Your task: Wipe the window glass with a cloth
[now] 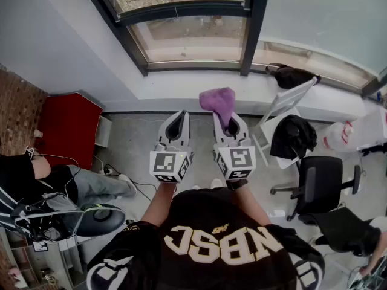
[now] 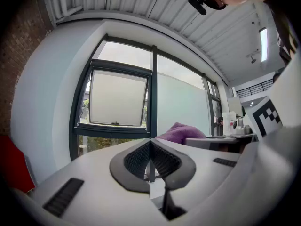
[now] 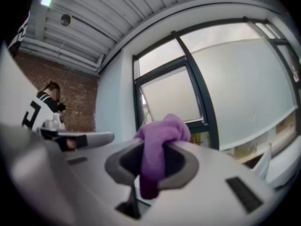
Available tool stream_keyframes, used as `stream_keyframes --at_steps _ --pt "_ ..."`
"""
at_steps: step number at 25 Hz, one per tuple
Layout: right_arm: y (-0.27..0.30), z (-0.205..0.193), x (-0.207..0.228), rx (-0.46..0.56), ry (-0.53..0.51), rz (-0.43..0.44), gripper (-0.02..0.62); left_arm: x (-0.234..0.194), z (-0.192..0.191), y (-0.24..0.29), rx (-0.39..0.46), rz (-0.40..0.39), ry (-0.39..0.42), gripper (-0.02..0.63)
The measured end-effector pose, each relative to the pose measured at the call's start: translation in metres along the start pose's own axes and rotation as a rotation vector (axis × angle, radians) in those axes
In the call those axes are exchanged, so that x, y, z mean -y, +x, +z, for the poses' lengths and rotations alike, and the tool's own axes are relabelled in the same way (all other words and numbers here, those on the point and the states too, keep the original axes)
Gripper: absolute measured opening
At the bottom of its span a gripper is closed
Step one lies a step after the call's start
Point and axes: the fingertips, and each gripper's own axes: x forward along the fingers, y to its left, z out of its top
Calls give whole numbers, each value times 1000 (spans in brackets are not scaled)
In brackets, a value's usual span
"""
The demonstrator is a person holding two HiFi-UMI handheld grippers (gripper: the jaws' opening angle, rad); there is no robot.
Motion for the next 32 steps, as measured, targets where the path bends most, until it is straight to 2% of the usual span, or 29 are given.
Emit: stream_keyframes --at_steps 4,10,16,20,24,28,30,32 --pt "6 -11 16 -21 6 10 67 6 -8 9 8 19 0 13" --pt "19 -18 12 -39 -9 49 67 -4 -21 20 -13 47 -7 12" --pt "53 -11 8 13 -19 76 67 -31 -24 48 -6 41 -14 12" --pt "89 -22 17 -19 -40 50 67 -54 -30 80 5 14 -32 12" --pt "139 -49 25 -86 -47 -3 67 -103 -50 120 -2 8 -59 13" --pt "227 -71 37 -130 -46 -75 67 -174 -62 184 6 -27 -60 12" --pt "279 -84 35 -173 -22 -78 67 -218 -64 214 8 -26 -68 12" --pt "334 -96 20 -225 30 -41 67 -273 -68 235 0 -4 -58 14"
